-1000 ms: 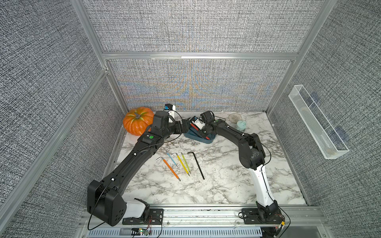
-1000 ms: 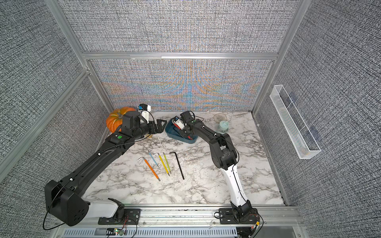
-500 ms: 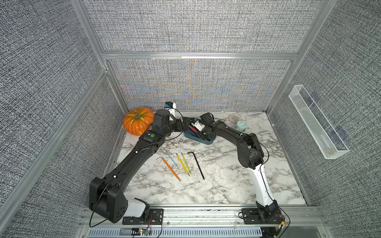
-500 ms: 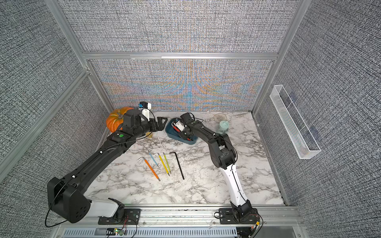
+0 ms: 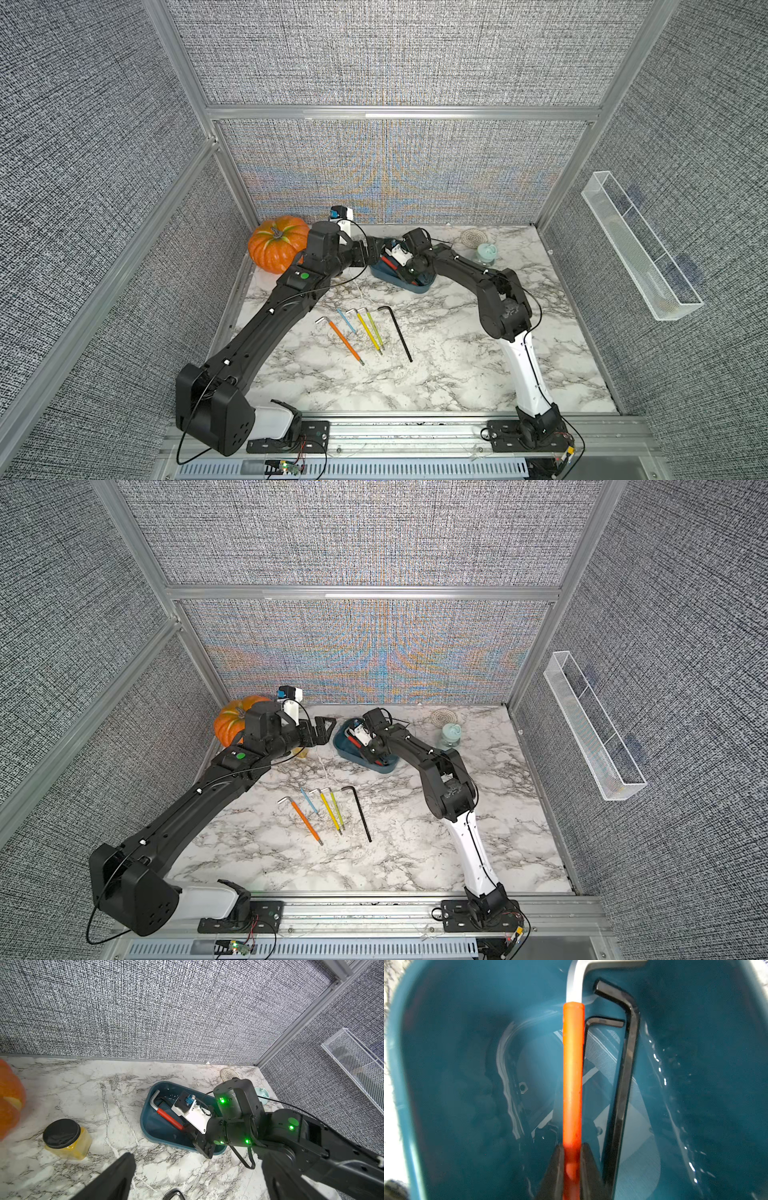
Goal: Put the hex key on the desktop into the storage box
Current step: Place the Allen key in the storage box, then pick up the Allen key from the center of the board.
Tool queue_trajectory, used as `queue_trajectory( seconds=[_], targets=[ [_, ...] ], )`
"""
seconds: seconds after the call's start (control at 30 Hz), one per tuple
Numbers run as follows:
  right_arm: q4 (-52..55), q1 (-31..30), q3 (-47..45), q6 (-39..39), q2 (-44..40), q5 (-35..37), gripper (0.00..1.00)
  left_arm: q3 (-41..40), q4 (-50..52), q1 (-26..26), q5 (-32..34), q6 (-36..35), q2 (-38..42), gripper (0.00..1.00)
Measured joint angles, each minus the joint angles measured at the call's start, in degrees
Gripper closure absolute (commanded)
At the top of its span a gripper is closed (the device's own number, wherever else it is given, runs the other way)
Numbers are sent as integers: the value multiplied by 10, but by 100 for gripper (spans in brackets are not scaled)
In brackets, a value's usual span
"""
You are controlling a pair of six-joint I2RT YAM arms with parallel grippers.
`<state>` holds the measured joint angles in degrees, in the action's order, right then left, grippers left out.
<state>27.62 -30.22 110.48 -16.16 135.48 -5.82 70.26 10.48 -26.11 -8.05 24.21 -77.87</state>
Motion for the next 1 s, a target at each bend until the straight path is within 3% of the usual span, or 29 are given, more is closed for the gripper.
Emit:
queue_trajectory(
  seconds=[0.1,0.37,0.67,1.0],
  targets=[
    [3,2,5,-2,4,3,63,-3,3,0,0,-1,4,0],
    [15,6,15,7,-2,7,60,-14,21,0,0,-9,25,0],
    [0,-7,15,39,-109,7,45,-33,25,0,0,-10,58,0],
    [4,-76,-215,141,-303,11,32,-80,31,0,-12,9,85,0]
  ],
)
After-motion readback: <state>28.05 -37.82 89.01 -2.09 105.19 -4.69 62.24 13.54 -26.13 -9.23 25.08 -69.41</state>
